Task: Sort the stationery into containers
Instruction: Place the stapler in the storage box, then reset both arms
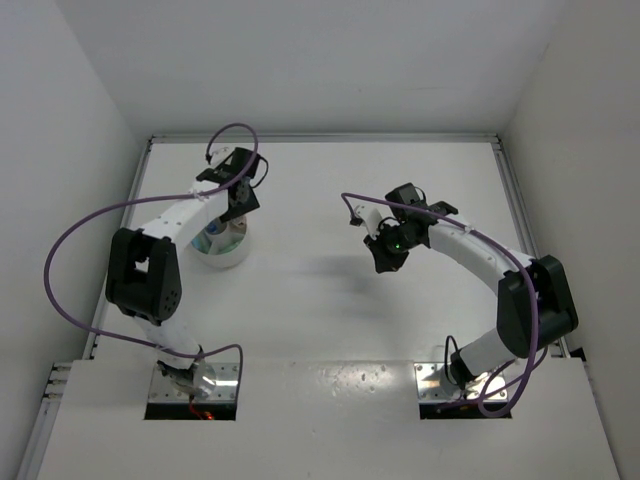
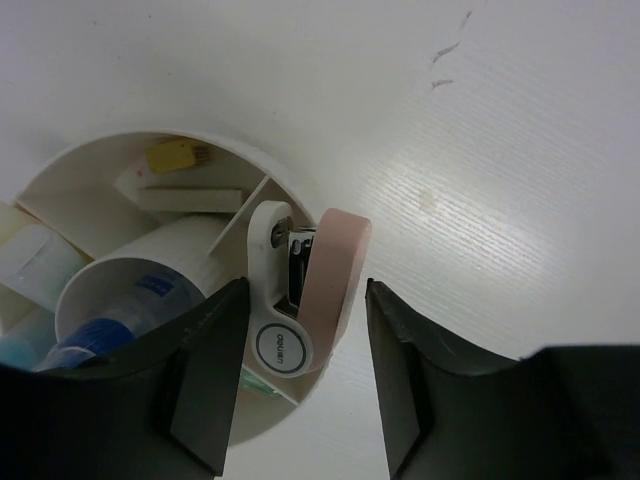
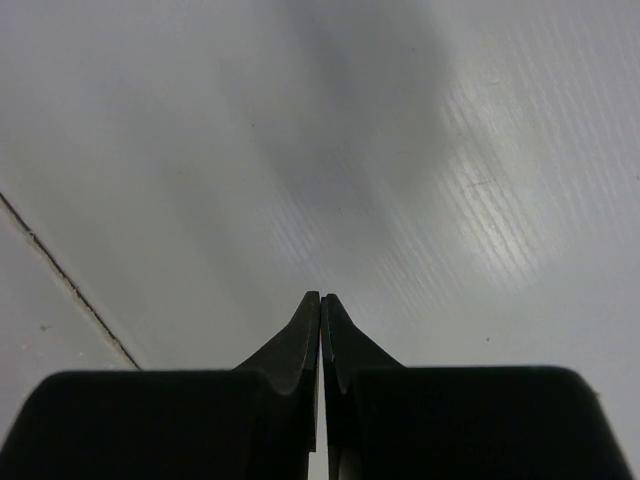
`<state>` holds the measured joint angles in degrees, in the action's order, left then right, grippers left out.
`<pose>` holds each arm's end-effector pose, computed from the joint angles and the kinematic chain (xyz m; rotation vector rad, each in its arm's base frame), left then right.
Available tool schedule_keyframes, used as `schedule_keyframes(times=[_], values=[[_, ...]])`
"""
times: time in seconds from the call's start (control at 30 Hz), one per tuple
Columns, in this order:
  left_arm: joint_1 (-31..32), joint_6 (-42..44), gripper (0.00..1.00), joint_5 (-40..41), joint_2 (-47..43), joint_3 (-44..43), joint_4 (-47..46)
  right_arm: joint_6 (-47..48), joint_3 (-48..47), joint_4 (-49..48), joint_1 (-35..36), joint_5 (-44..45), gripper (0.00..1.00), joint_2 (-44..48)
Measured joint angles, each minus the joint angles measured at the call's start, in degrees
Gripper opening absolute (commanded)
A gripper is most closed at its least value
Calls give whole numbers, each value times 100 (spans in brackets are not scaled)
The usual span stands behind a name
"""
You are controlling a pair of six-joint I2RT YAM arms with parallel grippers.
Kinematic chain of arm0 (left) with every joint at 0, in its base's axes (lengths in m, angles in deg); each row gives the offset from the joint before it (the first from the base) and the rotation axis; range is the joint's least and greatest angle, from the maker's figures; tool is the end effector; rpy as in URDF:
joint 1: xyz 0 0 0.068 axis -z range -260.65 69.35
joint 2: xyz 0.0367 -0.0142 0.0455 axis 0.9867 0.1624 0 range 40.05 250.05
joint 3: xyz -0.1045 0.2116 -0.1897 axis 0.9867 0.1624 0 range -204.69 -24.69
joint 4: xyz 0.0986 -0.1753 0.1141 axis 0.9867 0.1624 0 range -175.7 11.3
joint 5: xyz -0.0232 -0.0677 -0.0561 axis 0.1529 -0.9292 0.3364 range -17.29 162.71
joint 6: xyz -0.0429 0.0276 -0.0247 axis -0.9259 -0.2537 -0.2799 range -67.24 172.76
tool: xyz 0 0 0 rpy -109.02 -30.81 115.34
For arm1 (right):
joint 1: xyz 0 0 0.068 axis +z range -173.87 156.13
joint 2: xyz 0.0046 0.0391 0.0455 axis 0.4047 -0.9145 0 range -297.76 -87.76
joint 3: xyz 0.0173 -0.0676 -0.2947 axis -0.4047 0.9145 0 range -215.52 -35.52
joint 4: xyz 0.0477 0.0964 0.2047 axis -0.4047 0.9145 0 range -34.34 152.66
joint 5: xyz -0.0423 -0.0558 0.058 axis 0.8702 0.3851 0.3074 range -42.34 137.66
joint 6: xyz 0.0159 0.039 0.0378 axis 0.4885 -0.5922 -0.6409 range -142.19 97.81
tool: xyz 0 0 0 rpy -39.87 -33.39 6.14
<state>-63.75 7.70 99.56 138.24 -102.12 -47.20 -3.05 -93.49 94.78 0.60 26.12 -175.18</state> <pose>0.3285 -0.0810 0.2921 -0.7504 2.3331 0.1544 0.2322 0.1216 0.2528 -1.1080 2.5042 0.5442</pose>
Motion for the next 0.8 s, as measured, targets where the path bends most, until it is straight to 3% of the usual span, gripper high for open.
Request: schedule_keyframes(times=[0.37,0.4,0.5,0.53,0.63,0.7,0.73,0.77,0.8], values=[[26,20,56,120,-52,-127,129,0,0,2,0,0,0,0],[26,20,53,133,-66,-127,144,0,0,2,0,0,0,0],[55,11,8,157,-153,-168,212,0,0,0,0,2,0,0],[81,66,0,170,-186,-216,238,0,0,2,0,2,0,0],[197,396,0,17,-389,-415,201,-11,0,-4,0,33,0,0],[275,778,0,-308,-693,-424,0,-136,2,-50,0,151,9,2],[310,1036,12,-507,-911,-385,-151,-219,11,-120,0,249,14,7],[317,1298,67,-730,-1213,-243,-433,-356,61,-315,0,479,25,74],[323,1491,91,-905,-1504,-101,-627,-415,81,-367,0,564,32,118]])
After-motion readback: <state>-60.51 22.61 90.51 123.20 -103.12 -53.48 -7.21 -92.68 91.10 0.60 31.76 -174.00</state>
